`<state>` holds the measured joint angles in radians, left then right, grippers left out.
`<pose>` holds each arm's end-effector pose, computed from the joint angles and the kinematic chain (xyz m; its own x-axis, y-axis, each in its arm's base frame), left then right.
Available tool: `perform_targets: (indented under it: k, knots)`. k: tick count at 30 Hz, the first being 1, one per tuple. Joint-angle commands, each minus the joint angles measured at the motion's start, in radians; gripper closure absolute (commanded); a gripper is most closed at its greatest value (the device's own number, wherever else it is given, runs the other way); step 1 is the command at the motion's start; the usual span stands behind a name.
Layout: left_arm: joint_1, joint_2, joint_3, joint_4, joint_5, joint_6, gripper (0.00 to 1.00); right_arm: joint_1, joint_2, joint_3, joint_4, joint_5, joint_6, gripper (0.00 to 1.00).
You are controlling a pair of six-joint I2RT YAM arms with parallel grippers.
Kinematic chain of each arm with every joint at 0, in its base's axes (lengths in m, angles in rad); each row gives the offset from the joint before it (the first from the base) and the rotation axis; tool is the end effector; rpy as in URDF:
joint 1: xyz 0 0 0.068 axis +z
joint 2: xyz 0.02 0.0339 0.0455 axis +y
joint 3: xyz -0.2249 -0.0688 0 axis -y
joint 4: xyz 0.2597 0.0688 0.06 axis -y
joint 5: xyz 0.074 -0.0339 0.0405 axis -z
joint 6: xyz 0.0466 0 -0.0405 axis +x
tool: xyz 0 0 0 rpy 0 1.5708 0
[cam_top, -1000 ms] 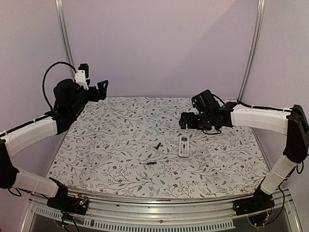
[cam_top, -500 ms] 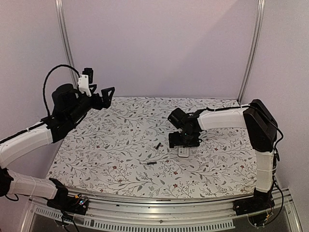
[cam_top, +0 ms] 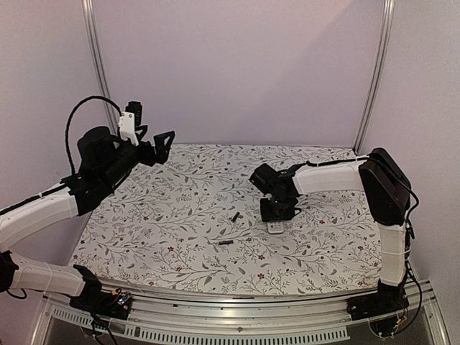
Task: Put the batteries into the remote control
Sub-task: Pick up the remote control from the center of the board, then pass from the right arm to the left
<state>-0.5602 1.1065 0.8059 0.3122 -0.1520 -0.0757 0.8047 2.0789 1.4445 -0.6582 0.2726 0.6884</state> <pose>0.2623 -0.1562 0.2964 -0.0202 -0.0756 -0.9969 0.3966 0.9147 -0.0774 0.2911 0.2844 0.0901 -0.9232 -0.0771 -0.3765 -0.0728 0.9970 -0.0255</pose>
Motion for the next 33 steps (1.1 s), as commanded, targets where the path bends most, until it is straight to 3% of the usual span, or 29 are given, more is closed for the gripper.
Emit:
perform_targets:
  k: [1,5,8,12,15,18,22,33]
  knots:
    - [-0.024,0.009,-0.015,0.015,-0.006,0.017,0.03,0.002,-0.081,0.016,0.002,0.016,-0.038,0.66]
    - [-0.037,0.002,-0.02,0.024,0.021,0.03,0.05,0.003,-0.243,-0.003,0.136,-0.02,-0.134,0.72]
    - [-0.047,-0.013,-0.033,0.044,0.12,0.041,0.09,0.018,-0.443,-0.099,0.38,-0.116,-0.245,0.78]
    - [-0.07,-0.025,-0.037,0.049,0.403,0.045,0.1,0.047,-0.708,-0.327,0.89,-0.292,-0.345,0.81]
    - [-0.1,-0.016,-0.039,0.048,0.679,0.03,0.06,0.06,-0.799,-0.414,1.124,-0.397,-0.373,0.84]
    - [-0.164,-0.005,-0.046,0.072,0.837,0.001,0.01,0.098,-0.783,-0.387,1.213,-0.481,-0.394,0.84]
    - [-0.199,-0.017,-0.061,0.13,0.919,-0.052,0.0,0.183,-0.711,-0.333,1.263,-0.535,-0.485,0.85]
    - [-0.233,-0.001,-0.074,0.196,0.86,-0.123,0.0,0.268,-0.544,-0.227,1.305,-0.631,-0.529,0.85]
